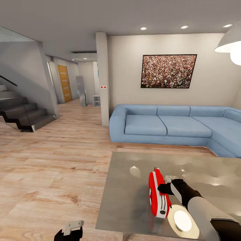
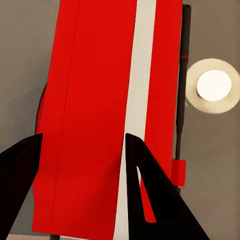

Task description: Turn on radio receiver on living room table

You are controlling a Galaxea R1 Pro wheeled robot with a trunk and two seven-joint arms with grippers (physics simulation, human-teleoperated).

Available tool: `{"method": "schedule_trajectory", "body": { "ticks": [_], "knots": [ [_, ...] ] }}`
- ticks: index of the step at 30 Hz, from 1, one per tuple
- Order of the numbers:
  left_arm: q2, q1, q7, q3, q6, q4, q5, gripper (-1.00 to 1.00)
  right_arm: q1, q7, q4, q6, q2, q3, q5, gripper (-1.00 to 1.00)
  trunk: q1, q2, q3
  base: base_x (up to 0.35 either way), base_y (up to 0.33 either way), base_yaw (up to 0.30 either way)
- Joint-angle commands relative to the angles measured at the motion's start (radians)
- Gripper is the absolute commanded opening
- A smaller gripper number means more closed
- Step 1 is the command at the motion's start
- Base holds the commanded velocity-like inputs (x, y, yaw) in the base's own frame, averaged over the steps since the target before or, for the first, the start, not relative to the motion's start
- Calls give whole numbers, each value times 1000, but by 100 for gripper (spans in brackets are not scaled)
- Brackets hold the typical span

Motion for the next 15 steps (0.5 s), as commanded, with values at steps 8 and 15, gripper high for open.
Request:
{"method": "schedule_trajectory", "body": {
  "ticks": [8, 15],
  "knots": [
    [0, 0, 1, 0, 0, 0, -1, 100, 0, 3, 0, 0, 0, 0, -6, -100, -4, 7, 3, 0, 0, 0],
    [0, 0, 3, 0, 0, 0, -1, 100, 0, 5, 1, 0, 0, 0, -6, -100, -31, 56, 25, 0, 0, 0]
  ]
}}
